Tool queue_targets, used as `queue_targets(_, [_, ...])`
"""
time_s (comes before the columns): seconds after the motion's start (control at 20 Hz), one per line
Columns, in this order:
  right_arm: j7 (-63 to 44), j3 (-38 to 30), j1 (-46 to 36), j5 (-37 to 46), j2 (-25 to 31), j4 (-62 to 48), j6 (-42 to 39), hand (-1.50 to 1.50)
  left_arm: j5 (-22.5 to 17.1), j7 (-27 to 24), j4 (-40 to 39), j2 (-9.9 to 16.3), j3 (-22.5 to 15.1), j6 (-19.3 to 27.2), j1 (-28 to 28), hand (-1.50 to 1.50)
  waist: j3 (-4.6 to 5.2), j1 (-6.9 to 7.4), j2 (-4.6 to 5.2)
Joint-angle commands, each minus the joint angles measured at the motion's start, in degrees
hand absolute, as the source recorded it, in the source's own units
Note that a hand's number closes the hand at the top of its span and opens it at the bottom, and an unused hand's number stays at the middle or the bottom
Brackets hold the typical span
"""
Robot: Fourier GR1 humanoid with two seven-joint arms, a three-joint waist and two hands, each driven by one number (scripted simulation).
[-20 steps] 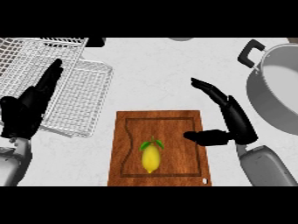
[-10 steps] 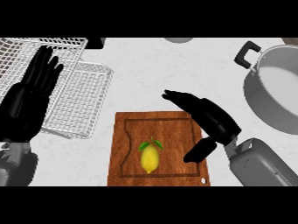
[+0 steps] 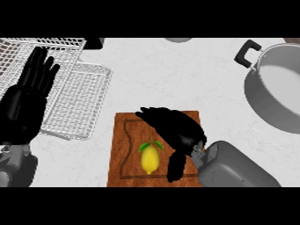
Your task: Pick the lemon from the cutting board and place it in the pot
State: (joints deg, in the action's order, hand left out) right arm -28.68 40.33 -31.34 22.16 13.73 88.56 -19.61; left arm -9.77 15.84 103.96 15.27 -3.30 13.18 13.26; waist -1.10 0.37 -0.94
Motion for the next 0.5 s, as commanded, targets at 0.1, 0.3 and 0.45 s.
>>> queue_targets(0.1, [-7.86, 2.76, 2.27, 0.56, -4.78, 2.58, -1.75, -1.5, 0.2, -1.02, -4.44, 1.79, 4.0, -0.09, -5.1, 0.0, 1.15, -0.17, 0.89])
queue_targets(0.3, [-9.26, 3.68, 1.65, 2.39, -6.28, 0.79, -1.96, -1.5, 1.01, -0.37, -7.04, 1.89, 4.27, 0.47, -2.71, 0.0, 1.14, -0.41, 1.08])
queue_targets(0.45, [-9.66, 3.64, 1.98, 3.99, -5.56, -2.04, -1.96, -1.5, 2.63, -1.85, -5.6, 0.19, 1.7, 1.18, -5.25, 0.0, 1.12, -0.15, 1.13])
